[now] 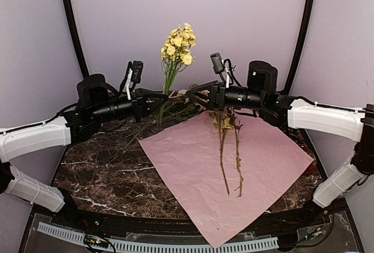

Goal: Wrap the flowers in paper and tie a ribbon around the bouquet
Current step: Pass from the left arm to the right

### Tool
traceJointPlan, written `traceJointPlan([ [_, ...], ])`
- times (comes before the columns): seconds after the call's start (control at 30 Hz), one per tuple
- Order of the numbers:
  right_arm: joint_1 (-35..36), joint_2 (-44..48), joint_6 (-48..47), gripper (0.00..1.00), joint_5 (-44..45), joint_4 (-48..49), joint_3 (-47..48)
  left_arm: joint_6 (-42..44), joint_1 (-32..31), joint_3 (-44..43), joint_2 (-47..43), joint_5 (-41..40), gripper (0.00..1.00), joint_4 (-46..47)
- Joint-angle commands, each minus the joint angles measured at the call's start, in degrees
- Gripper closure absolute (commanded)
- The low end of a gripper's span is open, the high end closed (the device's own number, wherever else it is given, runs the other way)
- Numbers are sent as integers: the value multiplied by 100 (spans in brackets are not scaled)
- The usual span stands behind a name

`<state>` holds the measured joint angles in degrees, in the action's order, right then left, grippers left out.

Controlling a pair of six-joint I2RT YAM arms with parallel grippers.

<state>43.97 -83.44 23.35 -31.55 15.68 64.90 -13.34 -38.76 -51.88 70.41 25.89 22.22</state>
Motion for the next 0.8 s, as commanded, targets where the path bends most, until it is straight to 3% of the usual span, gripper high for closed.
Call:
traceJointPlan([
  [0.0, 270, -455, 579, 41, -360, 1677, 343, -273, -355, 116, 160, 530, 100, 1364],
  [0.13, 341, -739, 704, 40, -276, 1684, 623, -276, -535, 25, 359, 633, 100, 1370],
  [0.3, 342, -945, 817, 58, -517, 1878, 682, -292, -649, 13, 504, 749, 100, 1267],
  [0.47, 342, -879, 582, 52, -908, 1873, 518, -383, -650, 167, 455, 584, 100, 1465],
  [0.77, 341, -611, 593, 51, -1686, 2318, 346, -763, -650, 211, 558, 655, 100, 1922],
])
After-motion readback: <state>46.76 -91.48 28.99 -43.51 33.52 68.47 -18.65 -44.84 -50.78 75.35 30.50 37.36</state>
